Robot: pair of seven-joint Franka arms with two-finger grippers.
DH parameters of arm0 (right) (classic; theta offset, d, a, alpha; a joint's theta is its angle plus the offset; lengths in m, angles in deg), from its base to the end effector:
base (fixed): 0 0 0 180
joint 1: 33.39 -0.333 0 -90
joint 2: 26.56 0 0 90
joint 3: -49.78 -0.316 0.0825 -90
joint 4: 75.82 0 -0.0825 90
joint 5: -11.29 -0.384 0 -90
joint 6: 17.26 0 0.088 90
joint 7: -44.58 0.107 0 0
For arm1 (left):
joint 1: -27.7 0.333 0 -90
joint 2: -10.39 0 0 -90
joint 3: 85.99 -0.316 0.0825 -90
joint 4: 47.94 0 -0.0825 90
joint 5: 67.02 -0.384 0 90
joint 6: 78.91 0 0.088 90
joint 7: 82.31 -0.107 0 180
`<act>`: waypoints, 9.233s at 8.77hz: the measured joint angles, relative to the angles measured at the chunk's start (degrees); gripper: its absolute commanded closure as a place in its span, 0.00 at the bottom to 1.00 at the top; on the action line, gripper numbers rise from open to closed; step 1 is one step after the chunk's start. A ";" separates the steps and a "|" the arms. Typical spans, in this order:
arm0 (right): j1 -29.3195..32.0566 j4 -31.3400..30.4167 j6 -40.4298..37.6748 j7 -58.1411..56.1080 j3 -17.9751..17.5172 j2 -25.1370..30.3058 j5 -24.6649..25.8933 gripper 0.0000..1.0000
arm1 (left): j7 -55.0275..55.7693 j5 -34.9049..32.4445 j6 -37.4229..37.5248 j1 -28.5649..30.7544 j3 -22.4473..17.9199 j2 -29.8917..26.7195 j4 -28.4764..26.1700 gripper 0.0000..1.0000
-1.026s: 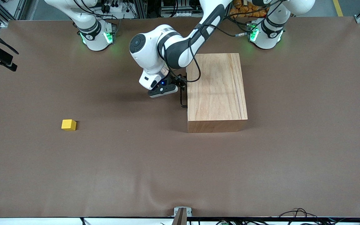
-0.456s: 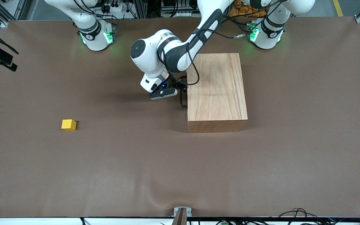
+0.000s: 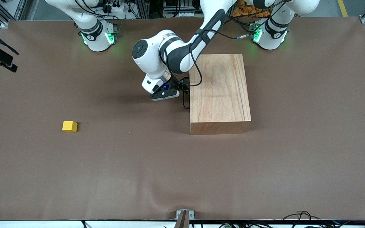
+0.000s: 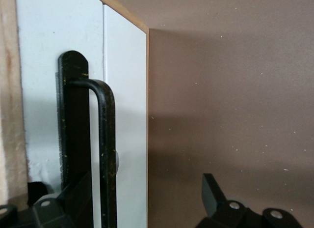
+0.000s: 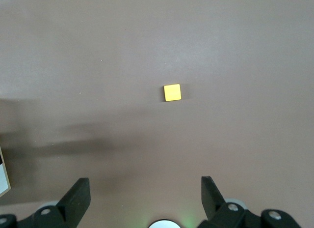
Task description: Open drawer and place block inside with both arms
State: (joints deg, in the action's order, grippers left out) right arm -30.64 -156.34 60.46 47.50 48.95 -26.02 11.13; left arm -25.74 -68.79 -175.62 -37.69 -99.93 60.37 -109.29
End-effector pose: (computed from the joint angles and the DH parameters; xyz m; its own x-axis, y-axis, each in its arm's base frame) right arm 0.5267 -0.0173 0.6874 0.9957 -0.0838 -0.0395 -0.0839 -0.9965 -0.0006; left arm 0.4194 -0.6116 0.2966 0.9988 0.0117 0.0483 0.0263 -0.9493 -0.3132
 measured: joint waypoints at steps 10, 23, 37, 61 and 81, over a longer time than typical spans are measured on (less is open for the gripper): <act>0.00 0.00 0.00 0.00 0.00 0.00 0.00 0.00 | -0.27 0.00 -2.88 -0.01 0.01 0.28 0.04 0.00; 0.00 0.00 0.00 0.00 0.00 0.00 0.00 0.00 | -0.26 1.67 -8.95 -0.18 0.27 0.28 0.19 0.00; 0.00 0.00 0.00 0.00 0.00 0.00 0.00 0.00 | 0.85 4.63 -15.87 -0.12 0.30 0.44 0.18 0.00; 1.32 -0.43 -0.02 -0.03 0.10 -9.17 0.38 0.00 | -0.99 5.23 -5.60 11.62 -0.57 -18.82 3.26 0.00; 5.45 -14.26 23.10 -0.30 -5.04 -31.81 -7.58 1.00 | -43.87 5.25 0.18 47.82 0.36 -55.57 -39.63 0.00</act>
State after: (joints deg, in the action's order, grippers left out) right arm -25.19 -170.59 83.57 47.21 43.91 -57.83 3.55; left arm -69.61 -63.54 -175.45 10.13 -99.57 4.80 -148.92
